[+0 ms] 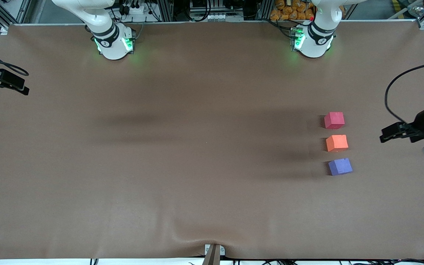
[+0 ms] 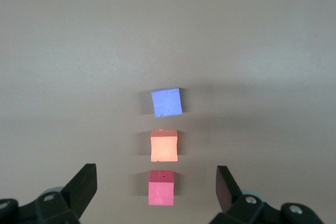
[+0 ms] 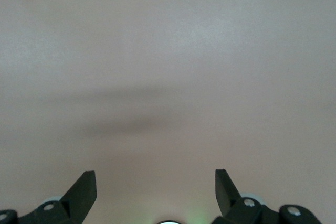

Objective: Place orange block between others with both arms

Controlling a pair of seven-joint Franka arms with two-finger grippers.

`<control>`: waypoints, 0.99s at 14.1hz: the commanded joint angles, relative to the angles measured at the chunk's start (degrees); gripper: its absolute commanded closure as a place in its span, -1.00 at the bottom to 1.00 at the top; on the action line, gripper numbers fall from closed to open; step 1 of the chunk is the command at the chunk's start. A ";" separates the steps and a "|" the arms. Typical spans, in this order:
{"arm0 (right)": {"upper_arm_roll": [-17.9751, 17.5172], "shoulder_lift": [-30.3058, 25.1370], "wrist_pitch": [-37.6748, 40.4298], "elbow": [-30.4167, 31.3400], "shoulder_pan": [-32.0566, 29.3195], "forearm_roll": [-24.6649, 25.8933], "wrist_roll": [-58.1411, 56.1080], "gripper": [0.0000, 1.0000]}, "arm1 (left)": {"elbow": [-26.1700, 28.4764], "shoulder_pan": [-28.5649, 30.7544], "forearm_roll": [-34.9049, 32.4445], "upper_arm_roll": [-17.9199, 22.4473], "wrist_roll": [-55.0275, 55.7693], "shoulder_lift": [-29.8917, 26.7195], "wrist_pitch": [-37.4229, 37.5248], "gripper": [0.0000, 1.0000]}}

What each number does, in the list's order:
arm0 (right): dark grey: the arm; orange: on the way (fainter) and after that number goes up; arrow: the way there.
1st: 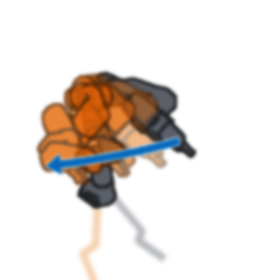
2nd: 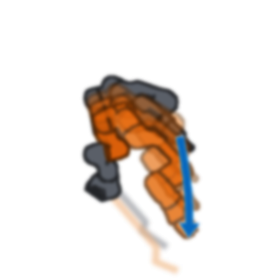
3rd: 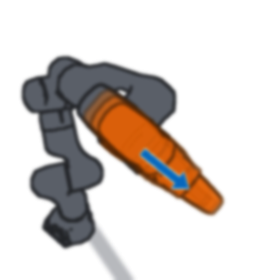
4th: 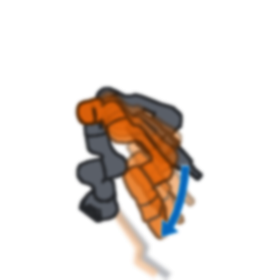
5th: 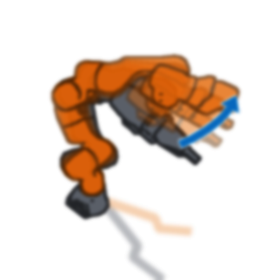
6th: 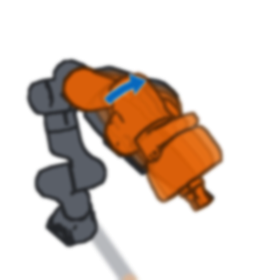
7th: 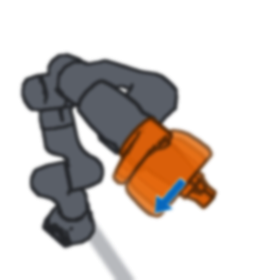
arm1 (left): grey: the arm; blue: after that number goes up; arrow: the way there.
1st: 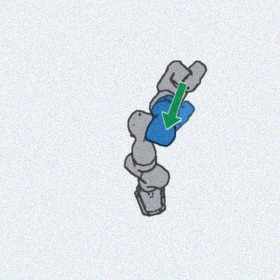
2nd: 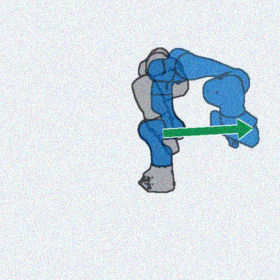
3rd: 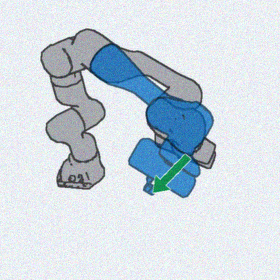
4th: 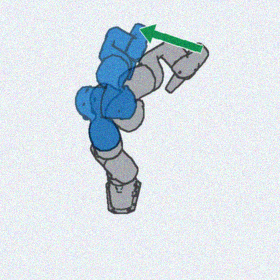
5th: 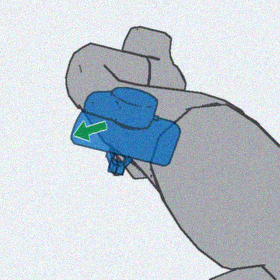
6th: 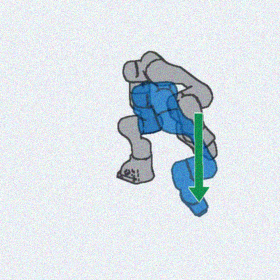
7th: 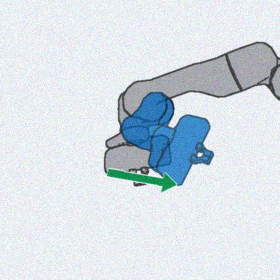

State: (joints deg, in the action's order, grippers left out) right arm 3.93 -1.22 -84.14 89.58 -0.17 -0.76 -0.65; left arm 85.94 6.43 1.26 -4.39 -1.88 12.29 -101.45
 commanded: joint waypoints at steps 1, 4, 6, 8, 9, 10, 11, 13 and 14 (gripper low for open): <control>-0.24 0.08 0.21 -0.11 0.34 0.50 0.82 -1.00 | -3.06 -0.01 -0.56 -0.27 1.09 0.72 3.44 -1.00; -0.24 0.08 0.03 -0.20 0.25 0.50 0.82 -1.00 | -3.67 0.16 -0.11 -1.32 1.79 -0.24 6.95 -1.00; -0.24 0.08 -0.06 -0.20 0.34 0.50 0.82 -1.00 | -3.68 0.17 -0.29 -1.59 3.19 -2.61 7.49 -1.00; -0.24 0.08 -0.06 -0.11 0.34 0.50 0.91 -1.00 | -3.59 0.25 -0.29 -2.55 4.95 -4.28 9.50 -1.00; -0.24 0.08 -0.06 -0.20 0.34 0.50 0.91 -1.00 | -3.41 0.34 -0.38 -2.99 5.31 -5.16 10.47 -1.00; -0.24 0.08 -0.06 -0.11 0.34 0.50 0.91 -1.00 | -3.32 0.34 -0.29 -3.17 5.31 -5.86 10.74 -1.00; -0.24 0.08 -0.06 -0.11 0.34 0.50 0.91 -1.00 | -3.32 0.34 -0.29 -3.35 5.31 -6.57 10.92 -1.00; -0.24 0.08 -0.06 -0.11 0.34 0.50 0.91 -1.00 | -2.97 0.43 -0.29 -3.35 5.31 -7.63 12.06 -1.00; -0.24 0.08 -0.06 -0.11 0.34 0.50 0.91 -1.00 | -2.88 0.60 -0.29 -3.35 5.14 -8.06 12.15 -1.00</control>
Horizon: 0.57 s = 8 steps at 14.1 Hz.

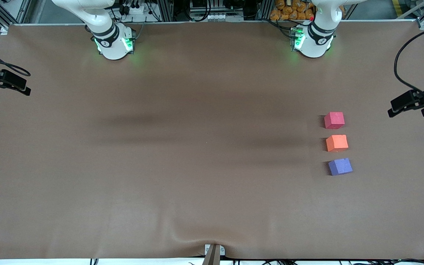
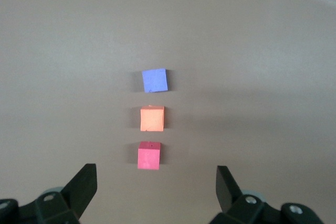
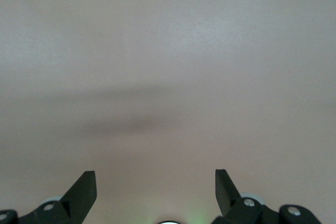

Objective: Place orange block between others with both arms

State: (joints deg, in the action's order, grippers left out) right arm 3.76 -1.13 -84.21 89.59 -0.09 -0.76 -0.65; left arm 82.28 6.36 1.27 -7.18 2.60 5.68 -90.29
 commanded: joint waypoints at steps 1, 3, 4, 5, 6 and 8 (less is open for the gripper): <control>-0.07 -0.01 0.01 -0.12 0.27 0.50 0.91 -1.00 | 1.82 0.76 -0.13 -0.55 0.21 -2.42 0.99 -1.00; -0.07 -0.01 0.01 -0.12 0.27 0.50 0.91 -1.00 | 4.80 -0.64 -0.04 0.58 0.12 -5.23 -0.32 -1.00; -0.07 -0.01 0.01 -0.12 0.27 0.50 0.91 -1.00 | 5.34 -3.17 -0.04 2.94 0.03 -5.68 -0.33 -1.00; -0.07 -0.01 0.01 -0.12 0.27 0.50 0.91 -1.00 | 5.61 -5.46 -0.04 5.57 -0.05 -6.38 0.02 -1.00; -0.07 -0.01 0.01 -0.12 0.27 0.50 0.91 -1.00 | 5.70 -6.79 -0.04 6.82 -0.49 -6.65 0.98 -1.00; -0.07 -0.01 0.10 -0.12 0.27 0.50 0.91 -1.00 | 5.87 -7.68 -0.04 7.27 -0.49 -7.53 1.87 -1.00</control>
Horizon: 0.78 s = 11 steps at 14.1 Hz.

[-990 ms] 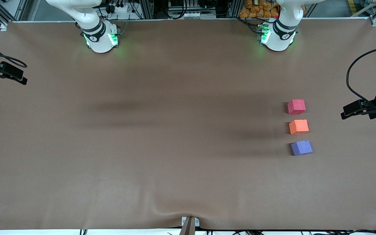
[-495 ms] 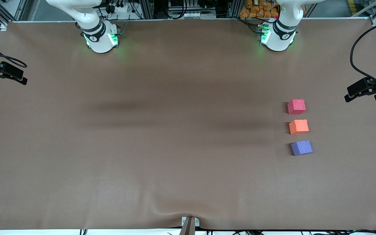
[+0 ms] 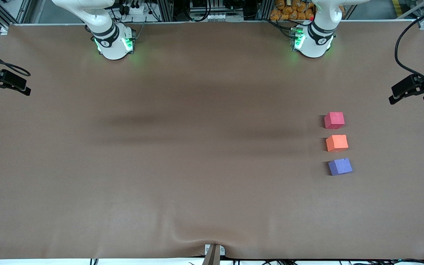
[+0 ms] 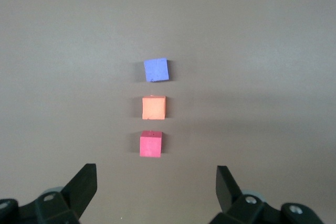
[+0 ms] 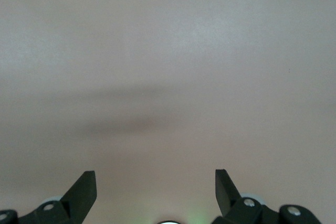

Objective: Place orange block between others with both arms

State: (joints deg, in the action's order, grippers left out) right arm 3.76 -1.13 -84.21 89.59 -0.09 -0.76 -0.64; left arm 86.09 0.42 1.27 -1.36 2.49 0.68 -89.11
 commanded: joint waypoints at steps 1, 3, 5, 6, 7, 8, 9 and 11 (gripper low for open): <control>-0.06 -0.01 0.10 -0.12 0.27 0.50 0.91 -1.00 | 2.15 -2.78 -0.04 2.15 -0.38 -2.79 1.04 -1.00; -0.06 -0.01 0.10 -0.12 0.27 0.49 0.91 -1.00 | 1.63 -5.32 -0.22 4.95 -0.56 -2.79 1.13 -1.00; -0.06 -0.01 0.10 -0.12 0.27 0.50 0.91 -1.00 | 1.27 -6.39 0.04 6.72 -0.65 -2.53 1.13 -1.00; -0.06 -0.01 0.10 -0.12 0.27 0.41 0.91 -1.00 | 1.27 -6.39 0.04 6.72 -0.56 -2.52 1.13 -1.00; -0.06 -0.01 0.10 -0.12 0.27 0.49 0.91 -1.00 | 1.27 -6.39 -0.04 6.64 -0.47 -2.52 1.13 -1.00; -0.06 -0.01 0.10 -0.12 0.27 0.50 0.91 -1.00 | 1.18 -6.30 -0.04 6.64 -0.47 -2.61 1.56 -1.00; -0.06 -0.01 0.10 -0.12 0.27 0.50 0.91 -1.00 | 0.92 -6.30 -0.13 6.55 -0.47 -2.61 2.09 -1.00; -0.06 -0.01 0.10 -0.12 0.27 0.50 0.91 -1.00 | 0.83 -6.30 -0.04 6.28 -0.47 -2.61 2.97 -1.00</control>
